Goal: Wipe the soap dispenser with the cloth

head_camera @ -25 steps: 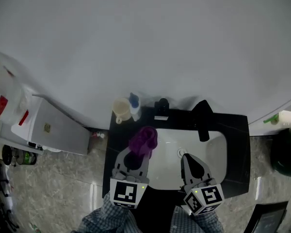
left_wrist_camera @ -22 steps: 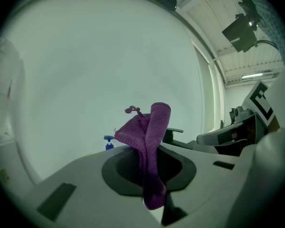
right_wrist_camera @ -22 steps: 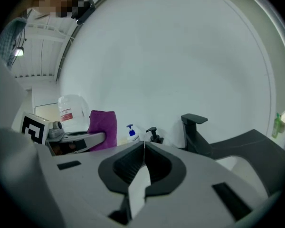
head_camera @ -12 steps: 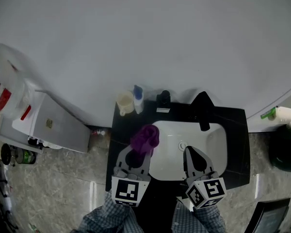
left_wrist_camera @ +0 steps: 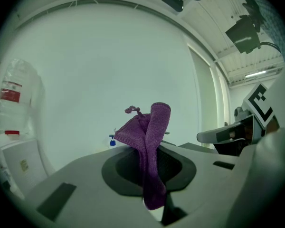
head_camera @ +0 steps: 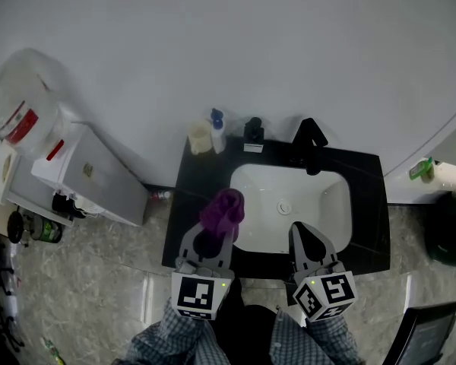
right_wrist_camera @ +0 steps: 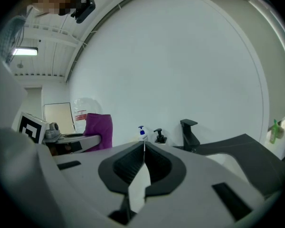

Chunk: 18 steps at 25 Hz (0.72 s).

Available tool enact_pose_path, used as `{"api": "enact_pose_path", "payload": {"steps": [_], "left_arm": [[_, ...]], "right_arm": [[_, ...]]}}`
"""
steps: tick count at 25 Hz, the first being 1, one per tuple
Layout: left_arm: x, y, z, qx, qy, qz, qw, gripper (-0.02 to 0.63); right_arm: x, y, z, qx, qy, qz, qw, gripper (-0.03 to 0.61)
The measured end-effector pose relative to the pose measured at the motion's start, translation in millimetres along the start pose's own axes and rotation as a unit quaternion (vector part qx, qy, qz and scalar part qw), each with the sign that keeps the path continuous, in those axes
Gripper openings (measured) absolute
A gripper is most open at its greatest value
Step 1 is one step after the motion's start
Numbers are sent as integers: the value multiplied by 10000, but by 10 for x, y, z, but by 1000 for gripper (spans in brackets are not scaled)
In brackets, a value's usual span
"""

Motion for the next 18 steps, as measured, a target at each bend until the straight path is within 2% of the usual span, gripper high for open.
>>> {"api": "enact_pose_path", "payload": {"steps": [3, 7, 11, 18], "left_arm": [[89, -245, -250, -46, 91, 61, 9999, 60], [198, -551, -633, -253, -21, -64, 9997, 60], [326, -784, -956, -422, 102, -117, 9990, 60], [203, -980, -1276, -456, 83, 93, 9989, 60]], "right_arm": [[122, -4, -346, -9, -19, -30, 10000, 20], [320, 29, -802, -91, -35, -65, 9999, 20], [467, 34, -1199, -133, -30, 7, 9999, 20], [494, 129, -1576, -151, -195, 127, 9996, 20]]}}
Point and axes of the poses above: the fingertips, and each gripper's own axes: z forward along the fingers, y to its left, x out of its underside, the point moved 7 cm from there along -z, backward along the fingers, and after that the axes turned 5 degrees about y, right-handed, at the moved point
